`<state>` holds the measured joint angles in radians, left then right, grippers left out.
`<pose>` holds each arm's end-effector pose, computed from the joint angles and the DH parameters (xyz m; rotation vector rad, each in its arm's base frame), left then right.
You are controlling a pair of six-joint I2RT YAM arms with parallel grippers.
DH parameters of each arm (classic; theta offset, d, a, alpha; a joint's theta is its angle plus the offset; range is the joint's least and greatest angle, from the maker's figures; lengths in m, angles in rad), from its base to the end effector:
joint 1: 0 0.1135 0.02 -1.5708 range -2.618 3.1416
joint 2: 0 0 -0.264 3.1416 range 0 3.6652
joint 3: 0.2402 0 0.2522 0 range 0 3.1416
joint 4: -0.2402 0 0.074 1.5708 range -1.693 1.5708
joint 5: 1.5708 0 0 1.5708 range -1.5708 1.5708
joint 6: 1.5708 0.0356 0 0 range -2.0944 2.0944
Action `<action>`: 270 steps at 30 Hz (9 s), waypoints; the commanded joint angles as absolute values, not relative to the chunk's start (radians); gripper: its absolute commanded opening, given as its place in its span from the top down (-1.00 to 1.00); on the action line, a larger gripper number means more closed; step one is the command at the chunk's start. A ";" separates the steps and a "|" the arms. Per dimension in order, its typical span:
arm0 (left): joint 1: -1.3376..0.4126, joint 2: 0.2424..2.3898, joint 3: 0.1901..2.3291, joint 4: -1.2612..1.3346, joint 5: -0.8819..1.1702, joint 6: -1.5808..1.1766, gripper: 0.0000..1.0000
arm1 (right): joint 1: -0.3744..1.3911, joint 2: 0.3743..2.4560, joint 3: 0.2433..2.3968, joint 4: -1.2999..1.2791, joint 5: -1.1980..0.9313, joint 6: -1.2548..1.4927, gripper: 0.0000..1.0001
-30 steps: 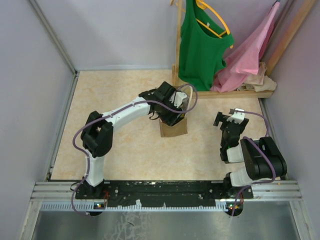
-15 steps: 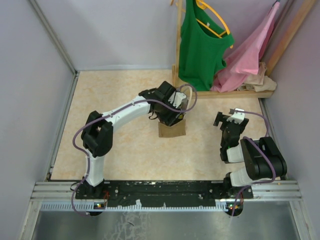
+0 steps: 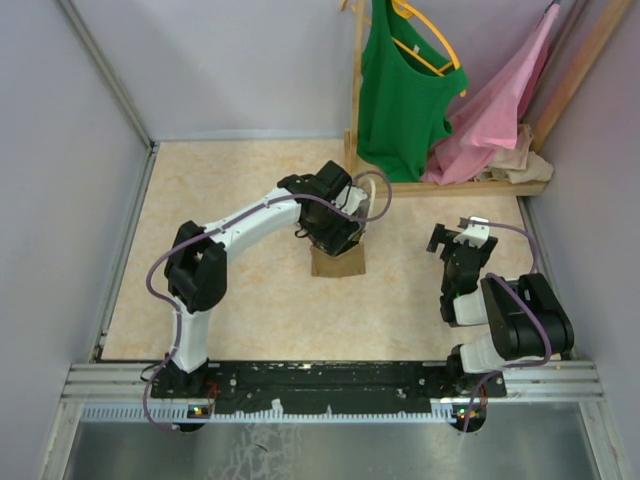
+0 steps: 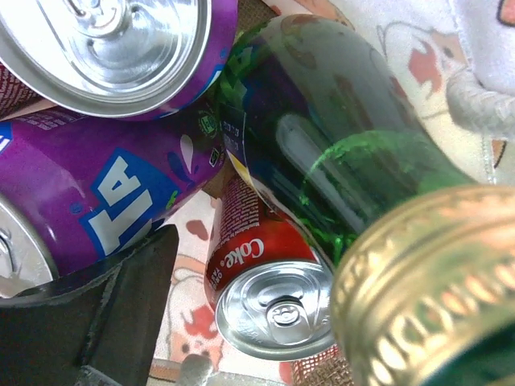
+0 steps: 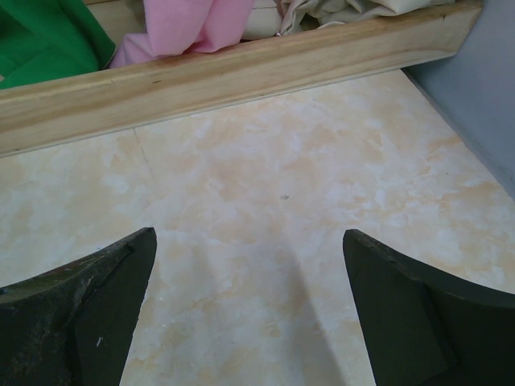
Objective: Take the beverage out of the canvas bag
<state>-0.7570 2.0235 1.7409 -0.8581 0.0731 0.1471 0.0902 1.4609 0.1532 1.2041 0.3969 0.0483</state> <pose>0.3130 -0.2993 0.2407 1.2165 2.4551 -0.2753 0.2193 0.0060 0.1439 0.2636 1.6504 -0.2273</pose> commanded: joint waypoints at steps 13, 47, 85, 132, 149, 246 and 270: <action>-0.747 2.012 1.732 -0.915 0.090 0.176 1.00 | 0.085 1.453 0.172 1.247 0.402 0.051 -0.98; -0.758 1.832 2.052 -0.919 0.107 0.316 1.00 | 0.084 1.453 0.172 1.247 0.401 0.050 -0.98; -0.387 1.617 1.808 -0.654 -0.055 0.262 1.00 | 0.084 1.453 0.172 1.246 0.403 0.050 -0.98; -0.324 1.991 1.670 -0.573 0.142 0.112 0.62 | 0.084 1.453 0.170 1.249 0.402 0.051 -0.98; -0.323 1.990 1.720 -0.579 0.156 0.111 -0.43 | 0.084 1.453 0.171 1.249 0.400 0.051 -0.98; -0.693 1.986 1.659 -0.612 -0.043 0.322 -0.74 | 0.084 1.453 0.172 1.249 0.402 0.050 -0.98; -0.683 2.007 1.657 -0.640 -0.056 0.309 0.54 | 0.084 1.453 0.171 1.249 0.401 0.050 -0.98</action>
<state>-0.7040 1.9720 1.6543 -0.5877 0.0032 0.2955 0.0902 1.4609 0.1532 1.2041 0.3950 0.0483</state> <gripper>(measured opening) 0.662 0.991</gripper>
